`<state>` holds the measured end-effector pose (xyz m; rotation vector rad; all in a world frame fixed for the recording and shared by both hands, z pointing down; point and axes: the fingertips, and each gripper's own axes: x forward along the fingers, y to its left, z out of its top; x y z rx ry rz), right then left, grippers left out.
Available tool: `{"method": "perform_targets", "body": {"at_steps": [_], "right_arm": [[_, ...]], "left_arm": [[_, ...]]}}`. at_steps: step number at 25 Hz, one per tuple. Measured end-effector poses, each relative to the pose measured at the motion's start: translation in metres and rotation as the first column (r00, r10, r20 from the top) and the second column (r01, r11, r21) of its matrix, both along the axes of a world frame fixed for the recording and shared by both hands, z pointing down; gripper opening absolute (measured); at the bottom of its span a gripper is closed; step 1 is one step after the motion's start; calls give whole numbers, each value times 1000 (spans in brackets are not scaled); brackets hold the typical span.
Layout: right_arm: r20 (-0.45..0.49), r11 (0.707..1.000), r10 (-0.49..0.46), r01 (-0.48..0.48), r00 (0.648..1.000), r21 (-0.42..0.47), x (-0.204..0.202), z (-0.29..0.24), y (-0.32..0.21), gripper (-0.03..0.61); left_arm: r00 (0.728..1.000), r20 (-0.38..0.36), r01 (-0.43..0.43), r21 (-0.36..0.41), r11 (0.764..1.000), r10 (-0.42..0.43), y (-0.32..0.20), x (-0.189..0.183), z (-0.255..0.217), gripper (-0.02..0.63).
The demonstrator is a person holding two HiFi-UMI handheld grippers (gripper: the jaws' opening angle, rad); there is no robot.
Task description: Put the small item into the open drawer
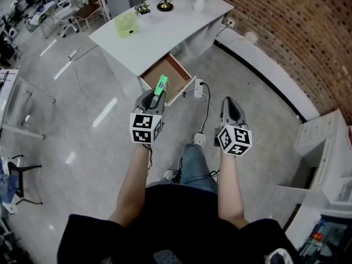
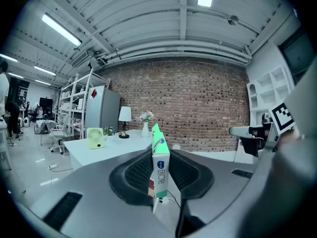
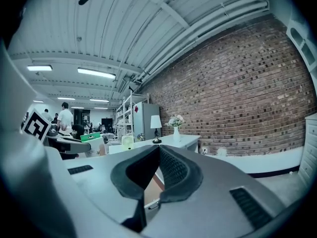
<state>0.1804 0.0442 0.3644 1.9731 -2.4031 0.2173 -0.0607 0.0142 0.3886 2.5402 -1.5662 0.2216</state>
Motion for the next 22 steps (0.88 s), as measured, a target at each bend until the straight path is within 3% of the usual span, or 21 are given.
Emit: {"method": "perform_targets", "body": {"at_steps": [8, 14, 19, 22], "right_arm": [[-8, 999, -47, 47, 999, 1, 4, 6, -56, 2], [-27, 992, -127, 127, 991, -22, 15, 26, -137, 2], [-14, 970, -235, 233, 972, -64, 26, 41, -229, 2], [-6, 942, -328, 326, 945, -83, 20, 41, -279, 2]], "left_arm": [[999, 1, 33, 5, 999, -33, -46, 8, 5, 101], [995, -3, 99, -20, 995, -99, -110, 23, 26, 100], [982, 14, 189, -64, 980, -188, -173, 40, 42, 100], [967, 22, 255, -81, 964, -254, -202, 45, 41, 101]]}}
